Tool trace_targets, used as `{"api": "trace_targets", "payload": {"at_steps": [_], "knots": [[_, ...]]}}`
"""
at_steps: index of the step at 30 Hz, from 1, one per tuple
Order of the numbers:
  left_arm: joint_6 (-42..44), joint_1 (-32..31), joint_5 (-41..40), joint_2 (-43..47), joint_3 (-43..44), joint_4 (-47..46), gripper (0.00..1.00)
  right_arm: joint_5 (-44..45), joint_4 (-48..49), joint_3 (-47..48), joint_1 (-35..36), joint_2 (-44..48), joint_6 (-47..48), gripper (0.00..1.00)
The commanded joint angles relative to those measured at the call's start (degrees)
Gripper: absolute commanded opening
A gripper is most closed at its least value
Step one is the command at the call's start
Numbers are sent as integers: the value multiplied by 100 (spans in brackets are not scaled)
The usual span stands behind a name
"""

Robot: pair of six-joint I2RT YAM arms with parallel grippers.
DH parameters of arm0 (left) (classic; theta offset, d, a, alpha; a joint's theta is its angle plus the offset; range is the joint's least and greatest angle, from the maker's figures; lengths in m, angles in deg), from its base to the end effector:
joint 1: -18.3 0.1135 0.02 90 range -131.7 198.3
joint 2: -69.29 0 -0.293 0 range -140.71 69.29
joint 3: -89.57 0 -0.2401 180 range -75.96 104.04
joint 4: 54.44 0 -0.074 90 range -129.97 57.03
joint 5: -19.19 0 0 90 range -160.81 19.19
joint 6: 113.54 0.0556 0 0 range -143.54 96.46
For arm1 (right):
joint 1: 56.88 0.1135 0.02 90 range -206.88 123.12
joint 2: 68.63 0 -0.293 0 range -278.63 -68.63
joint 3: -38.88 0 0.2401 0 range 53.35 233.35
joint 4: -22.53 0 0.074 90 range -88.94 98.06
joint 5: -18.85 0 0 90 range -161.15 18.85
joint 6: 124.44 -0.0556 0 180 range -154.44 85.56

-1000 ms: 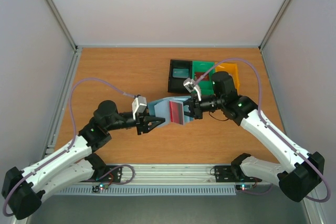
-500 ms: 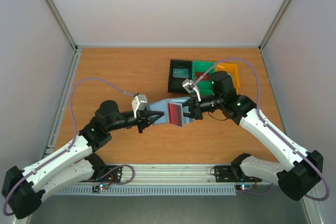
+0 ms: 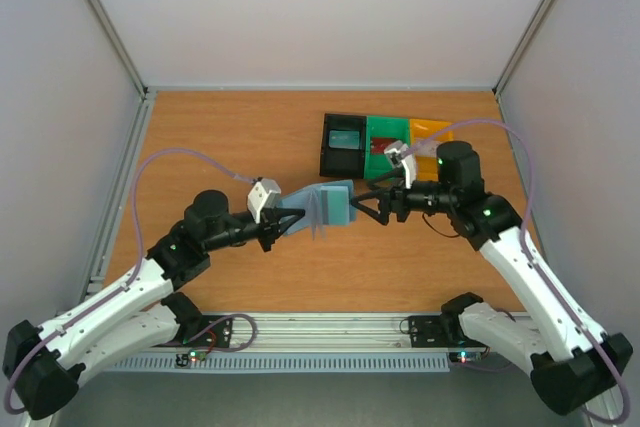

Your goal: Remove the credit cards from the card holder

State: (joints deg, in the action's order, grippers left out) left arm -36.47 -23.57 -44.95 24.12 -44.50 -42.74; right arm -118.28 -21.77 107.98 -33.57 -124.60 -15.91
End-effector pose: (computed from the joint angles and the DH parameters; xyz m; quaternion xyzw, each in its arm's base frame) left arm 0.1143 -0.1351 0.3009 0.3257 0.6923 -0.4387 0.4713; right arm 0.1543 0.1108 0.3530 -0.4685 0.6757 0.3667 0.4353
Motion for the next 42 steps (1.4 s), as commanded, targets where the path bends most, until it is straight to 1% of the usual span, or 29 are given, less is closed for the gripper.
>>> {"api": "trace_targets", "payload": {"at_steps": [1, 4, 6, 9, 14, 17, 18, 19, 21, 22, 25, 26, 27, 28, 29, 30, 31, 32, 33, 34, 36, 38, 40, 42], "knots": [[668, -5, -555, 154, 275, 389, 0, 394, 143, -143, -55, 539, -144, 98], [740, -13, -214, 144, 251, 127, 0, -57, 517, -255, -35, 346, -492, 98], [713, -22, -247, 103, 244, 80, 0, 55, 718, -314, 109, 87, -721, 99], [720, -18, -334, 84, 236, 89, 0, 549, 701, -301, 563, -135, -514, 99], [847, -23, -497, 75, 292, 429, 0, 455, 1102, -328, 876, -322, -515, 98], [806, -25, -506, 75, 256, 360, 0, 334, 1080, -258, 1126, -538, -338, 98], [756, -29, -455, 79, 246, 341, 0, 261, 1084, -244, 1156, -603, -312, 93], [697, -27, -377, 93, 240, 338, 0, 156, 1073, -235, 1166, -641, -290, 86], [627, -23, -268, 128, 214, 140, 0, 53, 1006, -217, 1165, -634, -215, 57], [560, -24, -245, 148, 205, 122, 0, 59, 975, -223, 1160, -589, -185, 45], [384, -15, -266, 176, 169, 90, 0, 48, 881, -251, 1158, -448, -104, 19], [349, -13, -271, 186, 147, 77, 0, 20, 833, -244, 1157, -414, -77, 9], [309, -8, -316, 190, 129, 75, 0, 15, 781, -235, 1156, -390, -69, 2], [276, 6, -412, 184, 127, 93, 0, 16, 740, -233, 1146, -351, -64, 1], [201, 6, -615, 179, 119, 129, 3, 54, 700, -234, 1149, -324, -71, 1], [150, 16, -928, 174, 108, 192, 15, 174, 647, -227, 1143, -305, -86, 1], [80, 29, -1269, 166, 101, 242, 29, 325, 600, -219, 1128, -300, -148, 1], [29, 48, -1665, 154, 94, 427, 42, 543, 498, -198, 1107, -318, -201, 1], [34, 85, -1983, 139, 94, 478, 49, 856, 375, -145, 1099, -375, -302, 1], [83, 130, -2210, 142, 92, 474, 53, 1212, 217, -62, 1095, -473, -420, 1], [320, 220, -2320, 193, 95, 245, 56, 2042, -310, 224, 1094, -791, -733, 1], [625, 262, -2041, 269, 92, -141, 57, 2956, -889, 624, 1099, -1166, -1065, 1], [845, 266, -1530, 351, 113, -453, 57, 3524, -1216, 838, 1153, -1462, -1316, 1], [895, 269, -742, 392, 142, -680, 55, 3921, -1283, 947, 1317, -1599, -1421, 1]]}}
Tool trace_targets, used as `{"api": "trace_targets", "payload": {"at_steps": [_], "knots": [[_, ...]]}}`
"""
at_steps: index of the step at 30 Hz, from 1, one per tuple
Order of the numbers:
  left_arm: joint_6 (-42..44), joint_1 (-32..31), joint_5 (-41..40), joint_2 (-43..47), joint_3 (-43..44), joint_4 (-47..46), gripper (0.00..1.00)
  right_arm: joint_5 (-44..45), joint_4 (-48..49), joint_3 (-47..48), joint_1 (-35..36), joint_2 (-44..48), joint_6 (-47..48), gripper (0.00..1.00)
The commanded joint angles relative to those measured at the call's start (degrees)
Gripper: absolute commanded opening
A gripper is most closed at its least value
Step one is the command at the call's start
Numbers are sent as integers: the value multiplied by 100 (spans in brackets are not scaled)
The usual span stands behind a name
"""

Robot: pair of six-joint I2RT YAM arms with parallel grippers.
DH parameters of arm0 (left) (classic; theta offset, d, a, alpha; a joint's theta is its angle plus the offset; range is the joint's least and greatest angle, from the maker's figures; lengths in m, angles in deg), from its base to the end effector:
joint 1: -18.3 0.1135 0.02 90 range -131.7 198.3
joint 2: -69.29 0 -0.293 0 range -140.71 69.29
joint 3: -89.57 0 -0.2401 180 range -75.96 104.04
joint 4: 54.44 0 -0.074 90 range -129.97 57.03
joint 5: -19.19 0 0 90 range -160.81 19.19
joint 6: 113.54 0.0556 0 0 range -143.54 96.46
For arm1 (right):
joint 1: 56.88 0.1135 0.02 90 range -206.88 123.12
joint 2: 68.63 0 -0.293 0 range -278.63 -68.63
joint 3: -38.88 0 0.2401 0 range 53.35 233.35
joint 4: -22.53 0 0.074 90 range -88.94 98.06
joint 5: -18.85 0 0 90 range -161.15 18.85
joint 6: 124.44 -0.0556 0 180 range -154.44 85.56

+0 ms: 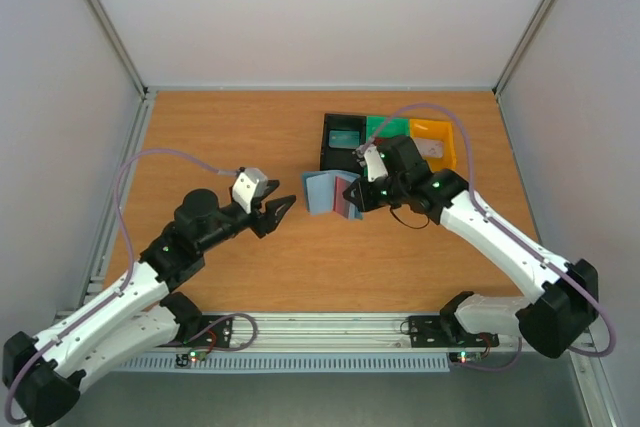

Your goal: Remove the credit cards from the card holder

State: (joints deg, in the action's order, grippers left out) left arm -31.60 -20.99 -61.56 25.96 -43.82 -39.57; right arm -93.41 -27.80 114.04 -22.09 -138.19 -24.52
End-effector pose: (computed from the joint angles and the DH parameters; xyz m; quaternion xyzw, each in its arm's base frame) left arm 0.1281 -0.1164 0.3024 0.2570 0.7301 -0.3102 0.5519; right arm 0.1898 0.1575 0.3232 -0.4132 0.8093 0.2553 0.3304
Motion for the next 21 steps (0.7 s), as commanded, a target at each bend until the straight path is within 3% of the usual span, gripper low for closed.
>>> {"api": "trace_targets", "payload": {"at_steps": [1, 3, 5, 9, 17, 21], "knots": [[385, 9, 1545, 203, 75, -1098, 51, 1520, -629, 373, 270, -260, -562, 1], [184, -43, 2707, 109, 84, -1297, 46, 1451, -445, 424, 493, -251, -545, 1], [-332, -238, 3175, -72, 98, -1374, 45, 1321, -338, 558, 716, -294, -397, 1], [-941, -336, 2652, -415, -25, -1418, 33, 315, 98, 571, 945, -165, 114, 1], [-1208, -310, 2132, -268, -161, -1024, 32, -1231, 537, 239, 939, 243, 648, 1], [-822, -301, 2403, -141, -219, -906, 33, -1790, 691, 164, 937, 513, 875, 1]]}}
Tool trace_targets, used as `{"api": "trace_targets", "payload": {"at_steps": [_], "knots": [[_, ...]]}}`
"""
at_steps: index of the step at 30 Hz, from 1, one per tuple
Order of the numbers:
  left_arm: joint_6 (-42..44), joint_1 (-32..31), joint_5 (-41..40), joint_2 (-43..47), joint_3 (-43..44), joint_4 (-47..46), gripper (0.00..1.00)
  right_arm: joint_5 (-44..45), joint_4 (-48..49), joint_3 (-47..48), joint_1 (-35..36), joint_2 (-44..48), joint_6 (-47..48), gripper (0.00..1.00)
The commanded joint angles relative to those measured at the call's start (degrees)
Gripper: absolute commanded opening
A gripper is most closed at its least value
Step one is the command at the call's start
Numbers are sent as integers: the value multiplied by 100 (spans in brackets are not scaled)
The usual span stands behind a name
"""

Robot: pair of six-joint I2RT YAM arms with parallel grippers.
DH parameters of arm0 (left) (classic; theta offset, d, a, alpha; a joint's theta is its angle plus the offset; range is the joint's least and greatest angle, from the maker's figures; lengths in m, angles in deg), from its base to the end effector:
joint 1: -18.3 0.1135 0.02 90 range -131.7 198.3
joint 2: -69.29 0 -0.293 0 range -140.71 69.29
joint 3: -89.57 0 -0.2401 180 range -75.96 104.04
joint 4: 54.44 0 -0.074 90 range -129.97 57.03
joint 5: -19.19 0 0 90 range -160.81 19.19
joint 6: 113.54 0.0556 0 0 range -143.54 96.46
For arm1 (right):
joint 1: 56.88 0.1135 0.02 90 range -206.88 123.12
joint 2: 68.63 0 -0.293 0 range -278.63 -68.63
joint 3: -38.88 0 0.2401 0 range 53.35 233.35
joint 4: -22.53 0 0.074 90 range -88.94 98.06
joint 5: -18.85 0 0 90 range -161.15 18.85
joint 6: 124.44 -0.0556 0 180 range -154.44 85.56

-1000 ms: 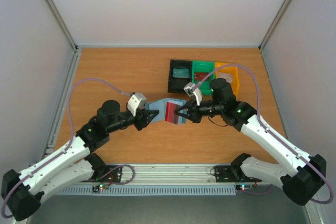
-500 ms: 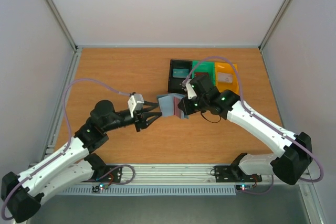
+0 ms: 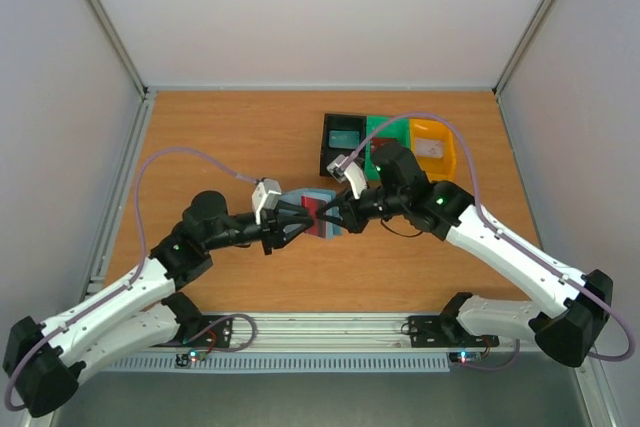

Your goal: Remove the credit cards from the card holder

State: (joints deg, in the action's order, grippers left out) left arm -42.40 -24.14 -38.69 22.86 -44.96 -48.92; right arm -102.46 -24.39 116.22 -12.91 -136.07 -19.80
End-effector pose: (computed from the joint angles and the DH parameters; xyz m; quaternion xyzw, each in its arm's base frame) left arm 0.1117 -0.1422 0.3081 0.3268 0.6641 -0.5038 0.4454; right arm 0.1535 0.1882 0.3522 -0.5268 0.6926 0.3424 0.3544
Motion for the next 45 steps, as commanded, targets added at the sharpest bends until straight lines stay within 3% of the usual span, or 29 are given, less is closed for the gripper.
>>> {"api": "trace_targets", "payload": {"at_steps": [1, 5, 13, 26, 29, 39, 45], "knots": [[316, 15, 42, 183, -87, 123, 33, -981, 353, -54, 18, 355, 465, 1], [318, 53, -290, 219, -75, 221, 31, -1270, 283, -56, 23, 475, 732, 1], [216, 125, -142, 261, -95, 178, 32, -1612, 154, -82, 24, 694, 1092, 1], [230, 149, -125, 84, -68, 417, 41, -2171, 492, -152, 24, 825, 1115, 1], [173, 245, -447, 62, -86, 676, 37, -2168, 529, -144, 24, 857, 1125, 1], [304, 359, 17, 146, -193, 216, 37, -2081, 514, -147, 22, 725, 1097, 1], [219, 304, 397, -44, -164, -430, 25, -2268, 719, -94, 21, 354, 932, 1]]}}
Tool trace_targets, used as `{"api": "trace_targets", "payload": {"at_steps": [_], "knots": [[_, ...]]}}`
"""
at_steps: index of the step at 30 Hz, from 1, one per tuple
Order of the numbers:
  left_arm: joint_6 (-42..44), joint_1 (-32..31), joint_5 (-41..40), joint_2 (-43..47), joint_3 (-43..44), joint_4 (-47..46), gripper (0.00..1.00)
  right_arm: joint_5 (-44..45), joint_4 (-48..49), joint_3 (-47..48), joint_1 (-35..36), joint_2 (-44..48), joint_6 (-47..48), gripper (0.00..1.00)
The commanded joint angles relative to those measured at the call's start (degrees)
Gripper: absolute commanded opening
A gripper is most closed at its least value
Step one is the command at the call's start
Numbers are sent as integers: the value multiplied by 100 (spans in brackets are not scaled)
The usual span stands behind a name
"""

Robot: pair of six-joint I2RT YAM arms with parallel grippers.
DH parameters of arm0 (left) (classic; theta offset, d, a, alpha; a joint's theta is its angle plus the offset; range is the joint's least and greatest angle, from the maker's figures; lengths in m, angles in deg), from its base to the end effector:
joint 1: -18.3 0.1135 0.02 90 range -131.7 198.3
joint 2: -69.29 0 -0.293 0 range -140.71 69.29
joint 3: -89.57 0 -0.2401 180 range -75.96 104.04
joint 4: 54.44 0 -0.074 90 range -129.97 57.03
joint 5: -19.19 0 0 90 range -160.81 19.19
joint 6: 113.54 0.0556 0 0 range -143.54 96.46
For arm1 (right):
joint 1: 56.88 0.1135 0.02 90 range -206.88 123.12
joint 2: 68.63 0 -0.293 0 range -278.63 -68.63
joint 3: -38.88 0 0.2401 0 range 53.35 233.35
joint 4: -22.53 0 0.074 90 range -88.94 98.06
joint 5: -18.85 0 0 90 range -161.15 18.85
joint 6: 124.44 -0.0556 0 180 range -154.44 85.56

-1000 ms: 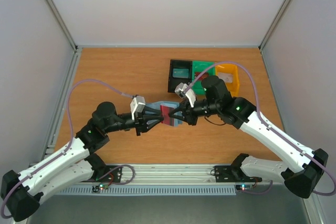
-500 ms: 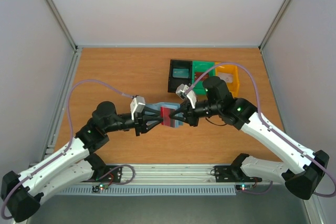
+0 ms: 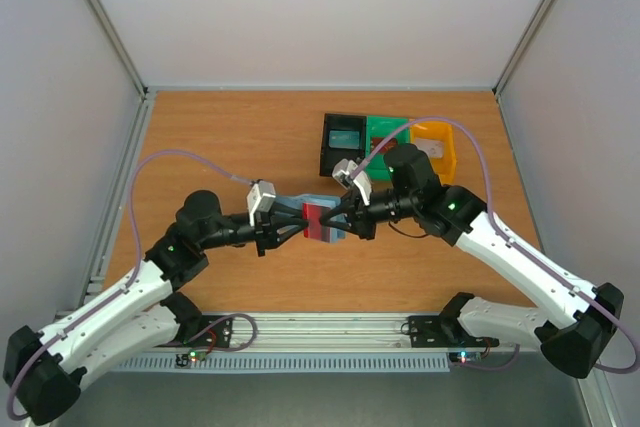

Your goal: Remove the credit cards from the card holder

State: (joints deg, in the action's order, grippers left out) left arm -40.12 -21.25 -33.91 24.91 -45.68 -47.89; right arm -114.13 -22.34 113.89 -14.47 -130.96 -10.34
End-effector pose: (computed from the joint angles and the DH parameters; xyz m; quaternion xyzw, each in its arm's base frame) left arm 0.1086 -0.1330 0.3072 0.3477 0.6497 -0.5059 0.4483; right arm 0.1333 0.1731 0.3646 -0.5948 0.5841 0.3882 0.3930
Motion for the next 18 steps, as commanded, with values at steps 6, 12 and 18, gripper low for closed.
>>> {"api": "trace_targets", "payload": {"at_steps": [6, 12, 18], "knots": [[-38, -76, 405, -243, 19, -751, 7, -1006, 532, 55, 178, -137, 119, 1], [-105, -36, 307, 3, -47, -498, 0, -897, 433, -96, 102, -101, 132, 7], [-460, 110, 289, 83, -96, -513, 0, -892, 433, -389, -184, 167, 9, 23]]}}
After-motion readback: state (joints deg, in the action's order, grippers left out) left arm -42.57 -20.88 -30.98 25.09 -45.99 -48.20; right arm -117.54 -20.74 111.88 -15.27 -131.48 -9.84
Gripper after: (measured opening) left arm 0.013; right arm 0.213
